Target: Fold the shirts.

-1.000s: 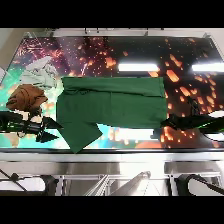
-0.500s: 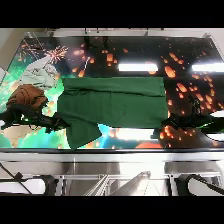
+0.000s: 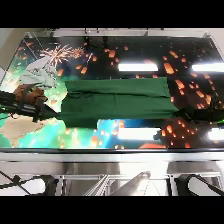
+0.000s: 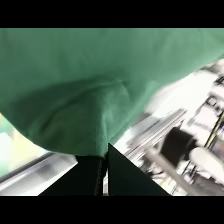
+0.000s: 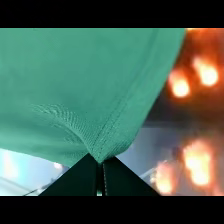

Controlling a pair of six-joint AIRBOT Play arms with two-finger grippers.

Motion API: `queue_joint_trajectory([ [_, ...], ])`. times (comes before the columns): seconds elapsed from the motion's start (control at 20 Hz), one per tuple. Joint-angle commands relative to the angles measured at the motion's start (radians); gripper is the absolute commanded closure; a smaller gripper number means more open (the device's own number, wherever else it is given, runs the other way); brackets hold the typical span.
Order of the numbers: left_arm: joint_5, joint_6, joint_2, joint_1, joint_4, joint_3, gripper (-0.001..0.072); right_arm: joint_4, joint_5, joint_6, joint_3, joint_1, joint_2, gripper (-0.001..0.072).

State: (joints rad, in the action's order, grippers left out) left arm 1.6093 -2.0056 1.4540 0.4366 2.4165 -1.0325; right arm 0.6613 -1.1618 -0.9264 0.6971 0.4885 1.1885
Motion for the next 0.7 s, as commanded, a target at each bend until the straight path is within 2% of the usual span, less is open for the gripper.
queue_joint_trajectory([
  [0.0, 0.065, 0.024, 0.031, -0.005, 0.116, -0.079, 0.0677, -0.052, 0.0, 0.013, 0.031, -0.02, 0.035, 0.0688],
  [0.15, 0.038, 0.035, 0.148, -0.103, 0.127, -0.168, 0.0677, -0.165, 0.069, 0.068, 0.053, -0.08, 0.12, 0.0687],
  [0.25, 0.021, 0.081, 0.246, -0.151, 0.127, -0.298, 0.0677, -0.192, 0.142, 0.067, 0.114, -0.107, 0.186, 0.0688],
  [0.45, 0.003, 0.182, 0.415, -0.158, 0.125, -0.593, 0.0677, -0.195, 0.216, 0.063, 0.315, -0.121, 0.337, 0.0688],
  [0.65, -0.001, 0.286, 0.581, -0.145, 0.125, -0.814, 0.0677, -0.195, 0.219, 0.063, 0.489, -0.125, 0.505, 0.0687],
])
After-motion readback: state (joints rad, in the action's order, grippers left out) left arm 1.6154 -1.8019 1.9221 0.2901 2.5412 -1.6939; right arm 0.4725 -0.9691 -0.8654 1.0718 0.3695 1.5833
